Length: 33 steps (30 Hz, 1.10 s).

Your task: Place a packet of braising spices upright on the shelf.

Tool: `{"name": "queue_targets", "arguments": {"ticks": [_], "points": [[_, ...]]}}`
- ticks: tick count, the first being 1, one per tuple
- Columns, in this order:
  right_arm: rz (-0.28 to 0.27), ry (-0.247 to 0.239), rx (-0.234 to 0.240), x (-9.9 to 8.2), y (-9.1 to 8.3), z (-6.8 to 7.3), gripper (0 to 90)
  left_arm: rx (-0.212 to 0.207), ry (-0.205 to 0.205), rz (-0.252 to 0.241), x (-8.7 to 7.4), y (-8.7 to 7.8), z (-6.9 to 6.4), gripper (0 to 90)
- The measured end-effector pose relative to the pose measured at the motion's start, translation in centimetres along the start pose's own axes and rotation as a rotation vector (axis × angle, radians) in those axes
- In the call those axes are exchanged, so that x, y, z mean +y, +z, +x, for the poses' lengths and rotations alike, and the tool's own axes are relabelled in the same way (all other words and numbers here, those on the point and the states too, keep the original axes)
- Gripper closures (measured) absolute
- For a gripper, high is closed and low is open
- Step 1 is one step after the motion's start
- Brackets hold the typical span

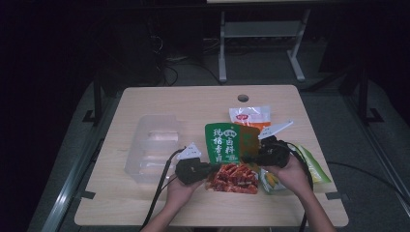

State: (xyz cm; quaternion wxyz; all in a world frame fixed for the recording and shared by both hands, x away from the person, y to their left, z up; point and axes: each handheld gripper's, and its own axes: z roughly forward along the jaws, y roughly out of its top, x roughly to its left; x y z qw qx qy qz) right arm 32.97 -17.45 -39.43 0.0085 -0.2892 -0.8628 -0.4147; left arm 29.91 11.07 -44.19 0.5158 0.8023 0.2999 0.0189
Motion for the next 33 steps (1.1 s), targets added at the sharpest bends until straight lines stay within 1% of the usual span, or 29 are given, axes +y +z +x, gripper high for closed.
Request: {"name": "queue_targets", "arguments": {"ticks": [1,2,4,5,7,8,10,11,12,13,14,16,18,19,20,21,23,24,25,28,29,30,31,32,33], "points": [[0.003,0.000,-0.001,0.0,0.0,0.1,85.2,0.000,0.000,0.000,0.0,0.0,0.0,86.8],[0.010,-0.011,-0.009,0.1,0.1,0.2,87.1,0.001,-0.006,-0.002,-0.1,-0.1,-0.1,86.1],[0.013,-0.010,-0.006,0.1,0.1,0.2,88.4,0.009,0.008,0.006,-0.2,-0.2,-0.2,83.9],[0.015,-0.009,-0.011,0.1,0.1,0.3,88.6,0.018,0.004,0.003,-0.2,-0.3,-0.4,81.1],[0.014,-0.009,0.000,0.2,0.1,0.5,89.1,0.037,0.021,0.009,-0.2,-0.6,-0.7,73.5],[0.008,-0.006,0.006,0.2,0.0,0.7,89.2,0.046,0.026,0.016,-0.2,-0.8,-0.9,65.9],[-0.006,-0.016,0.013,0.4,-0.2,1.0,89.4,0.056,0.035,0.014,-0.3,-1.2,-1.3,59.8],[-0.012,-0.020,0.017,0.5,-0.3,1.2,89.4,0.056,0.035,0.014,-0.3,-1.2,-1.3,56.1],[-0.019,-0.027,0.020,0.6,-0.4,1.5,89.5,0.082,0.046,0.011,-0.4,-1.7,-1.8,50.0],[-0.019,-0.027,0.020,0.6,-0.4,1.5,89.5,0.082,0.046,0.011,-0.4,-1.7,-1.8,46.2],[-0.042,-0.036,0.025,0.9,-0.6,2.0,89.5,0.092,0.051,0.015,-0.6,-2.0,-2.4,43.1],[-0.062,-0.041,0.032,1.1,-0.9,2.4,89.6,0.124,0.076,0.015,-0.8,-2.5,-2.9,37.3],[-0.076,-0.051,0.028,1.4,-1.2,2.8,89.6,0.135,0.095,0.013,-0.9,-3.0,-3.3,35.3],[-0.076,-0.051,0.028,1.4,-1.2,2.8,89.6,0.135,0.095,0.013,-0.9,-3.0,-3.3,34.2],[-0.074,-0.062,0.023,1.6,-1.3,3.0,89.6,0.147,0.106,0.013,-1.0,-3.4,-3.5,34.2],[-0.062,-0.074,0.012,2.1,-1.4,3.3,89.6,0.156,0.112,0.012,-1.2,-3.8,-3.6,32.4],[-0.061,-0.077,0.009,2.2,-1.4,3.4,89.7,0.157,0.105,0.010,-1.3,-4.1,-3.6,31.8],[-0.058,-0.086,0.002,2.5,-1.5,3.5,89.7,0.162,0.101,0.005,-1.5,-4.6,-3.6,31.0],[-0.060,-0.080,0.001,2.6,-1.6,3.6,89.7,0.158,0.100,0.007,-1.5,-4.8,-3.7,31.3],[-0.072,-0.084,-0.014,2.9,-1.9,3.5,89.7,0.155,0.103,0.007,-1.6,-5.2,-3.8,31.3],[-0.072,-0.084,-0.014,2.9,-1.9,3.5,89.7,0.153,0.109,0.008,-1.6,-5.4,-3.8,31.3],[-0.077,-0.076,-0.031,3.2,-2.2,3.4,89.8,0.149,0.123,0.015,-1.7,-5.7,-3.9,31.2],[-0.077,-0.076,-0.031,3.2,-2.2,3.4,89.8,0.149,0.123,0.015,-1.7,-5.7,-3.9,31.0],[-0.085,-0.075,-0.043,3.5,-2.3,3.2,89.7,0.147,0.133,0.020,-1.8,-5.9,-4.1,30.8],[-0.089,-0.070,-0.046,3.6,-2.3,3.2,89.7,0.143,0.133,0.021,-1.9,-6.0,-4.3,30.8]]}}
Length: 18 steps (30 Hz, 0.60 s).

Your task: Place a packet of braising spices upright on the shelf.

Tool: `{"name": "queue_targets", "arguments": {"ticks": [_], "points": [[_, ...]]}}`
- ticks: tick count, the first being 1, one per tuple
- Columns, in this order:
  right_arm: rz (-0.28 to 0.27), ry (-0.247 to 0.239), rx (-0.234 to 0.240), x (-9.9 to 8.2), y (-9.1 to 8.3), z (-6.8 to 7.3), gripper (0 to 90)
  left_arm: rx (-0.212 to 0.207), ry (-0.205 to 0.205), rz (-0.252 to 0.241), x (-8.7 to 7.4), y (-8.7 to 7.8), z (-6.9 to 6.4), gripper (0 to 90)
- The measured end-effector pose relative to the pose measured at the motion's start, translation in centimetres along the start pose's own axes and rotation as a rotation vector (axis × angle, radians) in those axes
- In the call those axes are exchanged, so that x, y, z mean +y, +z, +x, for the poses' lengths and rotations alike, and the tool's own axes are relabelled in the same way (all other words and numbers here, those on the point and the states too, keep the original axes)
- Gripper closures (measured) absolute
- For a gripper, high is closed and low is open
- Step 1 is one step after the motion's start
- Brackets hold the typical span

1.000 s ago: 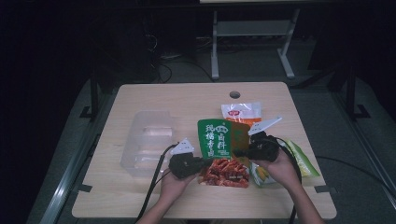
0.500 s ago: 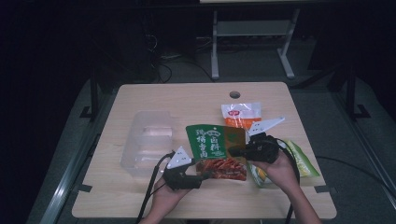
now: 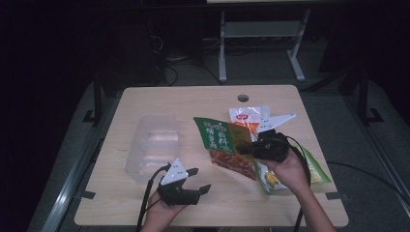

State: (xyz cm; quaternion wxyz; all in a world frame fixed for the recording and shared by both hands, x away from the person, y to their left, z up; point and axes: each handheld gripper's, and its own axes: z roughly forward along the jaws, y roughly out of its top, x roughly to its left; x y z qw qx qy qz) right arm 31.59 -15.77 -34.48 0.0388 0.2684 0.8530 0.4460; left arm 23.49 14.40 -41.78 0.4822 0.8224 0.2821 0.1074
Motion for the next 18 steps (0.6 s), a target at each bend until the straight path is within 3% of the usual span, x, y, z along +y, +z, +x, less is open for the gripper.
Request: {"name": "queue_targets", "arguments": {"ticks": [7,18], "points": [[-0.015,0.010,-0.006,1.3,0.1,-0.3,89.7,-0.015,0.030,0.013,-0.6,-0.7,-0.7,29.1],[-0.011,0.015,-0.017,3.6,0.9,-0.4,89.7,-0.024,0.045,0.000,-0.8,-1.2,-0.6,26.2]]}}
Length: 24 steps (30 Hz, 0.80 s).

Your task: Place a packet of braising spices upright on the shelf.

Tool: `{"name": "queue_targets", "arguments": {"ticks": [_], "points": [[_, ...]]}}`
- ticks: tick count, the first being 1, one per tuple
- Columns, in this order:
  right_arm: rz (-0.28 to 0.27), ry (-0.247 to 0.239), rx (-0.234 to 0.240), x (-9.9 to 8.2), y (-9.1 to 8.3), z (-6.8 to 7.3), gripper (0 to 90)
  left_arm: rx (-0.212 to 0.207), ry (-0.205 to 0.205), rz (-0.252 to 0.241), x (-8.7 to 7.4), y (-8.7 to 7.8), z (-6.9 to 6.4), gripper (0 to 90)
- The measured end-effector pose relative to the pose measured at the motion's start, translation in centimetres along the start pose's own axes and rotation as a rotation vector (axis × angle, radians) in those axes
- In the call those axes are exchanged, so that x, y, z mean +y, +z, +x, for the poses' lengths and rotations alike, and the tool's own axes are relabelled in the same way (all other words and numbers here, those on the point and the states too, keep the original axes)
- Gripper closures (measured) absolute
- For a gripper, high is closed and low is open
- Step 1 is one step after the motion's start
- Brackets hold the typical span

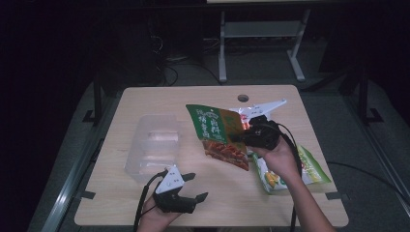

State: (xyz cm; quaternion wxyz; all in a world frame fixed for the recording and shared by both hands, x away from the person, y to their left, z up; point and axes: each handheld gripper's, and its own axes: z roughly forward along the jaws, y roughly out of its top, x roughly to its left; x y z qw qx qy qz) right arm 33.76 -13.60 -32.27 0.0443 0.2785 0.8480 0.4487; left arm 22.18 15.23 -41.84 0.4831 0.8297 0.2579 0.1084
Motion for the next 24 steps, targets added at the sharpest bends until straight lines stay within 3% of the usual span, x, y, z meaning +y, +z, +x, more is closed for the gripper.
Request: {"name": "queue_targets", "arguments": {"ticks": [15,24], "points": [[0.004,-0.014,0.001,3.0,1.6,-0.1,89.7,-0.012,0.030,0.009,-0.3,0.2,-0.3,25.1],[0.003,0.000,0.014,4.0,1.8,-0.2,89.7,-0.016,0.036,-0.002,-0.4,-0.1,-0.2,23.4]]}}
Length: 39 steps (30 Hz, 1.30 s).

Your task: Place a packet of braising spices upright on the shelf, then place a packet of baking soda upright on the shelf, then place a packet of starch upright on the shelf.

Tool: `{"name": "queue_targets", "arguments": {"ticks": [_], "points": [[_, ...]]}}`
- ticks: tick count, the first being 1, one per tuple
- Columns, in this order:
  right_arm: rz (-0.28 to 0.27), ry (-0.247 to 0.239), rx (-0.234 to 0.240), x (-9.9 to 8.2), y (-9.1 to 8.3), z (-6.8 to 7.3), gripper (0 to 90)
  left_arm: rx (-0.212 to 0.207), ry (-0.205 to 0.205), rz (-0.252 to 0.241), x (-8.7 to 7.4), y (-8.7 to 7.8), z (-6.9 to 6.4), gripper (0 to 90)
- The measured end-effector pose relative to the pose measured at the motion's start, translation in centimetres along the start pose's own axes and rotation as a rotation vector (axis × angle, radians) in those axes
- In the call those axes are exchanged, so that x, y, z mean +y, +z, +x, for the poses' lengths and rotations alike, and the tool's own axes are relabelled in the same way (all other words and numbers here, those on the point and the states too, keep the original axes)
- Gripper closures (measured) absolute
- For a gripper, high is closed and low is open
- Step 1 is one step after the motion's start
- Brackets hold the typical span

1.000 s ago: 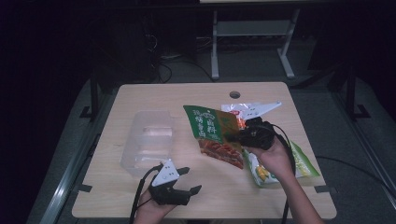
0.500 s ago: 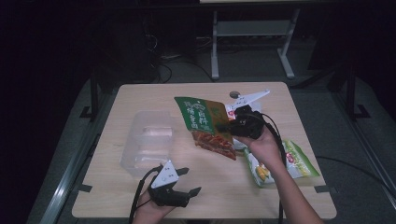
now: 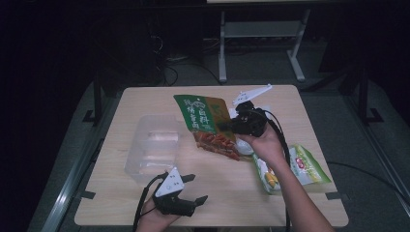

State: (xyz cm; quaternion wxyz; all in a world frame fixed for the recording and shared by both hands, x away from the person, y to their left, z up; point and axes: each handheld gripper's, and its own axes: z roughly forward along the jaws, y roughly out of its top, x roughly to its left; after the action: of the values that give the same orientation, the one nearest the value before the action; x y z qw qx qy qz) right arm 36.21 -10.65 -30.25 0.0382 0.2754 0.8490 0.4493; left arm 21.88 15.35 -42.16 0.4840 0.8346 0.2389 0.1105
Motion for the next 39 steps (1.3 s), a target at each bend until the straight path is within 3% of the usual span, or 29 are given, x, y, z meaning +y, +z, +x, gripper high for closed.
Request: {"name": "queue_targets", "arguments": {"ticks": [24,39], "points": [[0.012,-0.022,0.015,4.1,2.6,0.0,89.7,-0.004,0.000,-0.009,-0.1,0.0,0.3,22.4],[0.012,-0.026,0.019,4.8,3.2,0.1,89.7,-0.006,-0.003,-0.014,0.0,0.0,0.3,22.3]]}}
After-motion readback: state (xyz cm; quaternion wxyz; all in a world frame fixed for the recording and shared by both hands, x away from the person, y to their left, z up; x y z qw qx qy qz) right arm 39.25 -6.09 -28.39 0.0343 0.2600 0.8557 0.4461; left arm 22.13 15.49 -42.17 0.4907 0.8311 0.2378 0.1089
